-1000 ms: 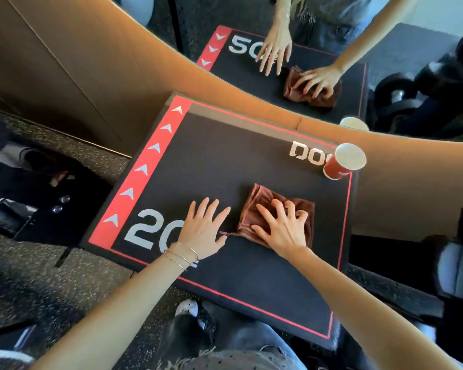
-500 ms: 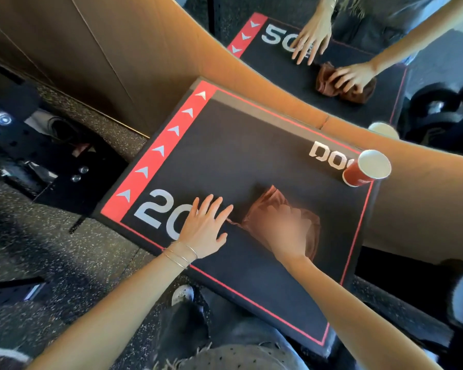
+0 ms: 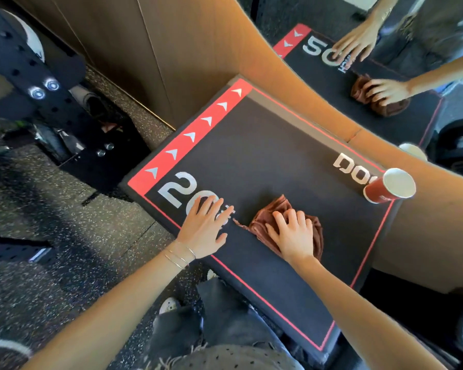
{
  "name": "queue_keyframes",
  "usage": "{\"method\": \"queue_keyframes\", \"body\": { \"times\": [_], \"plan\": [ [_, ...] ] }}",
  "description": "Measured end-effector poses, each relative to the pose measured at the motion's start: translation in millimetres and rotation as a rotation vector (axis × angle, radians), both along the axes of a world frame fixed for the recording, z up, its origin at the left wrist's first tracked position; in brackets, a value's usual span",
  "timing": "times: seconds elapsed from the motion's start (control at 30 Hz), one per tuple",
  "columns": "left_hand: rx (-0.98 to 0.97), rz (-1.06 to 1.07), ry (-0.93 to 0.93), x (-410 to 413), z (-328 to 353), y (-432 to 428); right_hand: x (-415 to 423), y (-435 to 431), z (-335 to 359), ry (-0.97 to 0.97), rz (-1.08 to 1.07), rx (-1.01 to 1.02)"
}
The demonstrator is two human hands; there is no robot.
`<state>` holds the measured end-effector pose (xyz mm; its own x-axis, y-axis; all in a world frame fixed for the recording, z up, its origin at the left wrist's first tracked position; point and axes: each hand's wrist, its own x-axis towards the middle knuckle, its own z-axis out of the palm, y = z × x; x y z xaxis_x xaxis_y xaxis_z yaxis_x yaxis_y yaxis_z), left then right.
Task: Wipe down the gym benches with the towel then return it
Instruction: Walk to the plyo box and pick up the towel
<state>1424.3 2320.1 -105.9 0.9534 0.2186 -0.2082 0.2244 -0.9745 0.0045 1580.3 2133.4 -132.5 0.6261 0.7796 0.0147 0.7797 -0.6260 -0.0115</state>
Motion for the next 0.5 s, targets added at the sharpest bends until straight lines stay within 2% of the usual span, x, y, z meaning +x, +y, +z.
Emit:
{"method": "queue_keyframes", "body": {
  "times": [0.23, 0.37, 0.5],
  "plan": [
    [0.054, 0.239, -0.068, -76, 19, 25, -47, 72, 15, -0.122, 0.462, 0.087],
    [0.080, 0.462, -0.048, -161, 31, 33, -108, 137, 29, -0.124, 0.676, 0.153],
    [0.030, 0.732, 0.028, -268, 32, 17, -192, 177, 40, -0.117, 0.877, 0.124]
  ]
}}
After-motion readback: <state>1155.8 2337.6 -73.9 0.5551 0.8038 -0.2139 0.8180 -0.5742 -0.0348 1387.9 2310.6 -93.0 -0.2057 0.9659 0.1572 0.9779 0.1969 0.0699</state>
